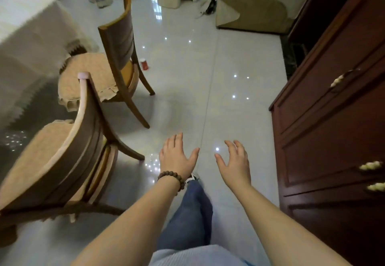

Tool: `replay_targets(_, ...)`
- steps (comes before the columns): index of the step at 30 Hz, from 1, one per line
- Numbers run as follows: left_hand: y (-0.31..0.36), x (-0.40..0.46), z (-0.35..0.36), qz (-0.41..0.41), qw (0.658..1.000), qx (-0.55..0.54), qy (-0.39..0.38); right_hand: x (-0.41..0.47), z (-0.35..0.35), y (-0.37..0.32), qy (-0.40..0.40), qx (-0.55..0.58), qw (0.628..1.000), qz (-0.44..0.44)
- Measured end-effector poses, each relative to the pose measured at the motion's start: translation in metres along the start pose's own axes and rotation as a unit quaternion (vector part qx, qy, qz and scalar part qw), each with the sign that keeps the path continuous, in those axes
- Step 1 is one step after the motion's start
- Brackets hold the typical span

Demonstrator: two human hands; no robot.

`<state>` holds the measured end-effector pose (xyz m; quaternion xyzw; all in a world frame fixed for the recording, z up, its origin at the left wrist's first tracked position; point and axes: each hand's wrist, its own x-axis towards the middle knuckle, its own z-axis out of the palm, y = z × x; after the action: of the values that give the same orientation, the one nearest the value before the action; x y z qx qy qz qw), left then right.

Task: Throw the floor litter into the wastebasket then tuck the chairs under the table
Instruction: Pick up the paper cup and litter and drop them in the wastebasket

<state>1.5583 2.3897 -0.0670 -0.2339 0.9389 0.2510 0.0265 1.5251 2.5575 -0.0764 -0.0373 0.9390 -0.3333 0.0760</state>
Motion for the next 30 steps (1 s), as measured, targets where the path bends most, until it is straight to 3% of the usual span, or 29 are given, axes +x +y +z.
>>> replay_targets(8, 0.059, 0.199, 0.004, -0.013, 0.999, -0.010, -0.030, 0.220, -0.019, -0.014, 0.002, 0.007, 1.000, 0.028)
replay_targets(17, 0.132, 0.409, -0.027, -0.018, 1.000, -0.007, 0.000, 0.436, -0.051, -0.049, 0.002, -0.006, 1.000, 0.008)
replay_targets(30, 0.207, 0.740, -0.013, -0.162, 0.985, -0.019, 0.059, 0.828, -0.035, -0.082, -0.071, -0.011, 0.995, -0.063)
